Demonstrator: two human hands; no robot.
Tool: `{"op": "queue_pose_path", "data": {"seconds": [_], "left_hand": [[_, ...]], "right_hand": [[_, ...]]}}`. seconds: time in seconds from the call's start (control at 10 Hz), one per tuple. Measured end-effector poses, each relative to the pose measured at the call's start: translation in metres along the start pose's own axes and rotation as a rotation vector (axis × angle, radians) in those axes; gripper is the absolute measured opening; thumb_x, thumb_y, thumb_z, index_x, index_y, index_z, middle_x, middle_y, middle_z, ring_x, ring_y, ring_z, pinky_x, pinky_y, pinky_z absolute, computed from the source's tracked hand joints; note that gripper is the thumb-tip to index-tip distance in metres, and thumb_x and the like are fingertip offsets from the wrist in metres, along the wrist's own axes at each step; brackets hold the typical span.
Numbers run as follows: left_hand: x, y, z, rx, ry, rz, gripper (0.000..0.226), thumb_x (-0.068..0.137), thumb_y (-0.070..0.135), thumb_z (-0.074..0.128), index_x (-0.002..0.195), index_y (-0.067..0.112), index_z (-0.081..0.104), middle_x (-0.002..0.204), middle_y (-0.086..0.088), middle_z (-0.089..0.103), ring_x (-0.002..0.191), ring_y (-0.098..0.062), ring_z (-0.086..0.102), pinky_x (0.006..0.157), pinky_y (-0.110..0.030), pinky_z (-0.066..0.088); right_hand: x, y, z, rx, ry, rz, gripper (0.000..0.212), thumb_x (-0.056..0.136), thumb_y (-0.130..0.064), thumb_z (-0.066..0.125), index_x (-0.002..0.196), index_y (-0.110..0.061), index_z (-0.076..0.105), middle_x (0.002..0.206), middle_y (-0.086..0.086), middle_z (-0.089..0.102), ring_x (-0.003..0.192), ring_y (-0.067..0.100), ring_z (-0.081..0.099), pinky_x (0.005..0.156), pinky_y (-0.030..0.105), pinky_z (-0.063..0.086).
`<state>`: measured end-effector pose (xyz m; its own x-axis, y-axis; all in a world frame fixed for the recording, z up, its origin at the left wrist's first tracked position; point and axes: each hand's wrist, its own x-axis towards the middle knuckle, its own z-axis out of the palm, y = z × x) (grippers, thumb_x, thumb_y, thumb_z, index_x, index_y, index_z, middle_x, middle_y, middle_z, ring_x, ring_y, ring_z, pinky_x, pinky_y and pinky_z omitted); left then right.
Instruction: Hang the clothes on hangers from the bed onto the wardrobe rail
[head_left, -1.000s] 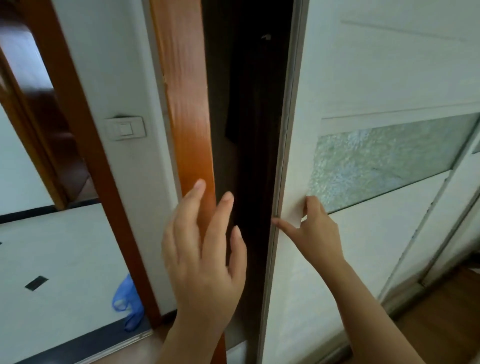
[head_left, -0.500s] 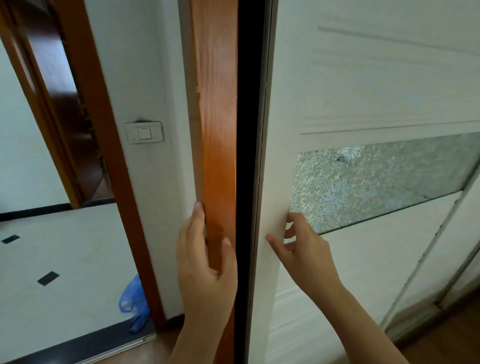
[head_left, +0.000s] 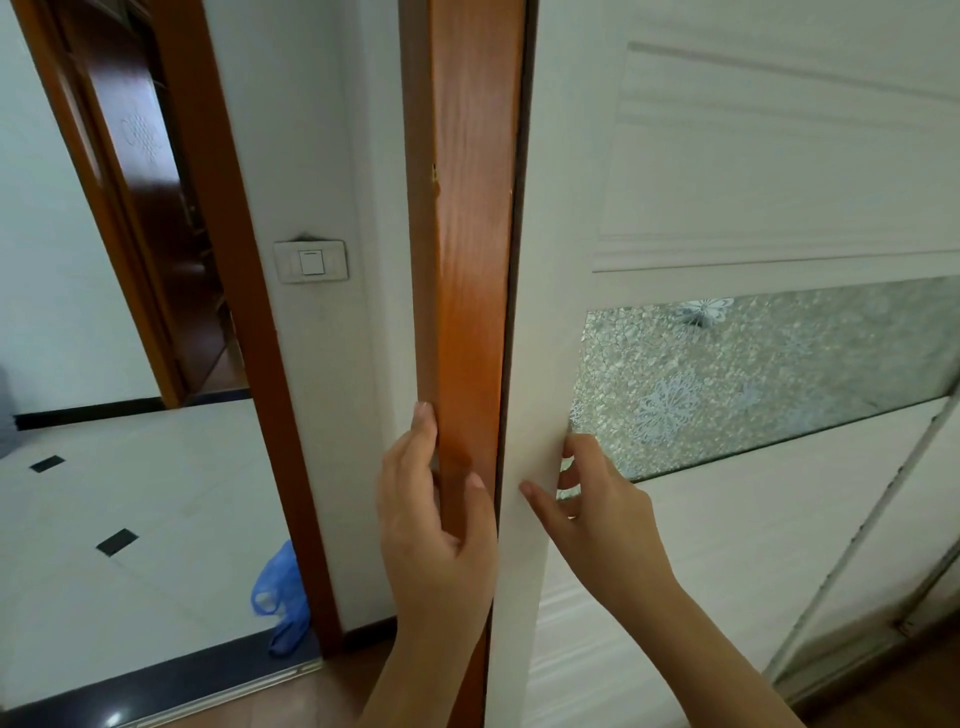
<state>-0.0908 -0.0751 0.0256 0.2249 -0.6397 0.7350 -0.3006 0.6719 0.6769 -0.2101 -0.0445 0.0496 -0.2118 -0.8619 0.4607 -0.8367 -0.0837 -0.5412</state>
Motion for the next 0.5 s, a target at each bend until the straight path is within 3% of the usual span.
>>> {"op": "queue_pose_path", "data": {"seconds": [0.1, 0.2, 0.3, 0.4, 0.5], "left_hand": [[0.0, 0.001, 0.001, 0.005, 0.01, 0.001, 0.049, 0.083, 0.039, 0.044, 0.131, 0.028, 0.036, 0.127, 0.016, 0.042, 0.116, 0.017, 0.038, 0.094, -0.02, 0.04], [0.001, 0.003, 0.001, 0.001, 0.017, -0.004, 0.051, 0.083, 0.037, 0.045, 0.131, 0.021, 0.039, 0.127, 0.013, 0.043, 0.118, 0.003, 0.041, 0.094, -0.026, 0.043], [0.001, 0.006, -0.002, 0.008, -0.005, -0.029, 0.05, 0.082, 0.04, 0.044, 0.131, 0.028, 0.037, 0.126, 0.024, 0.04, 0.116, 0.008, 0.042, 0.095, -0.022, 0.041], [0.009, 0.003, -0.011, -0.031, -0.085, -0.052, 0.044, 0.08, 0.047, 0.043, 0.124, 0.046, 0.037, 0.12, 0.049, 0.037, 0.115, 0.019, 0.039, 0.094, -0.015, 0.039], [0.013, 0.003, -0.028, -0.085, -0.154, -0.15, 0.037, 0.077, 0.051, 0.046, 0.113, 0.058, 0.043, 0.113, 0.055, 0.039, 0.112, 0.018, 0.043, 0.088, -0.014, 0.04]], "right_hand": [[-0.002, -0.003, 0.005, 0.023, 0.007, -0.023, 0.035, 0.087, -0.04, 0.055, 0.112, -0.019, 0.044, 0.094, -0.014, 0.046, 0.089, 0.012, 0.065, 0.053, 0.004, 0.036], [-0.003, -0.002, 0.007, 0.032, 0.021, -0.028, 0.036, 0.086, -0.04, 0.055, 0.112, -0.019, 0.044, 0.095, -0.012, 0.048, 0.088, 0.014, 0.066, 0.057, 0.006, 0.034], [-0.004, -0.002, 0.006, 0.038, 0.014, -0.04, 0.038, 0.086, -0.041, 0.056, 0.115, -0.02, 0.044, 0.097, -0.013, 0.049, 0.087, 0.011, 0.065, 0.055, 0.005, 0.037], [-0.003, 0.002, 0.003, 0.107, -0.034, 0.005, 0.026, 0.085, -0.039, 0.057, 0.106, -0.035, 0.041, 0.095, -0.019, 0.053, 0.075, -0.001, 0.061, 0.058, 0.002, 0.042], [-0.004, 0.006, -0.009, 0.246, -0.091, 0.08, 0.023, 0.085, -0.028, 0.061, 0.084, -0.043, 0.044, 0.075, -0.014, 0.063, 0.071, -0.006, 0.064, 0.059, 0.007, 0.046]]}}
